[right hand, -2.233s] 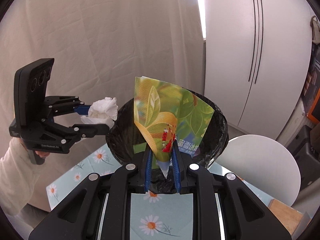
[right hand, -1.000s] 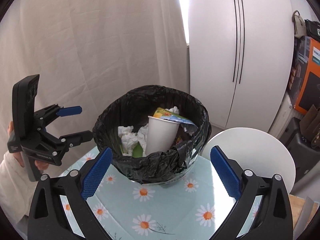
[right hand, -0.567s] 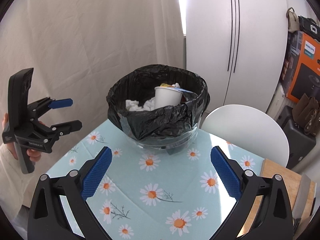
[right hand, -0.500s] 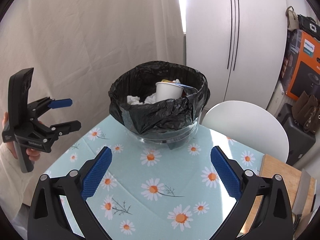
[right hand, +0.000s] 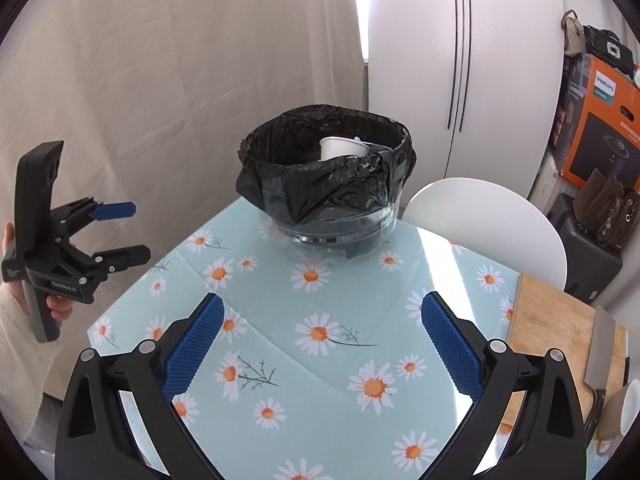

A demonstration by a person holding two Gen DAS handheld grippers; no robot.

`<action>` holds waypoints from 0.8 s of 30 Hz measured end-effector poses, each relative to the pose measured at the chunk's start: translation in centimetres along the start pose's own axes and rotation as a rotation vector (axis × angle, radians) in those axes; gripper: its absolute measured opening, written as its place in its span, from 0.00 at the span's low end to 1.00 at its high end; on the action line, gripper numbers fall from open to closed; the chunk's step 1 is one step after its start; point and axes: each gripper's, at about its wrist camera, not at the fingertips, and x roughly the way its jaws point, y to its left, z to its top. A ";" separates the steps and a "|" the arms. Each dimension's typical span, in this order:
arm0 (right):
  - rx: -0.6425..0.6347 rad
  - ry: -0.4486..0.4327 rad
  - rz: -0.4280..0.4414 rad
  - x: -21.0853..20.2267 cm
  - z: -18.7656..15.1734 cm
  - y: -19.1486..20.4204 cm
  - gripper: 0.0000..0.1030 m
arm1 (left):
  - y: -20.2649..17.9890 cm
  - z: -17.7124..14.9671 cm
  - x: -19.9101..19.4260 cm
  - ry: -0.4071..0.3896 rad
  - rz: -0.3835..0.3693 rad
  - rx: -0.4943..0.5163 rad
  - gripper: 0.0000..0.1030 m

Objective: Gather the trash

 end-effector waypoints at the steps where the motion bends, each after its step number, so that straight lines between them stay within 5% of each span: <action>1: 0.003 -0.002 0.000 -0.2 -0.1 0.0 0.92 | -0.1 -0.1 -0.2 0.000 0.006 0.002 0.94; 24: 0.004 -0.018 -0.025 -2.7 -1.2 0.8 0.92 | -0.7 -0.9 -2.5 -0.013 0.034 0.006 0.94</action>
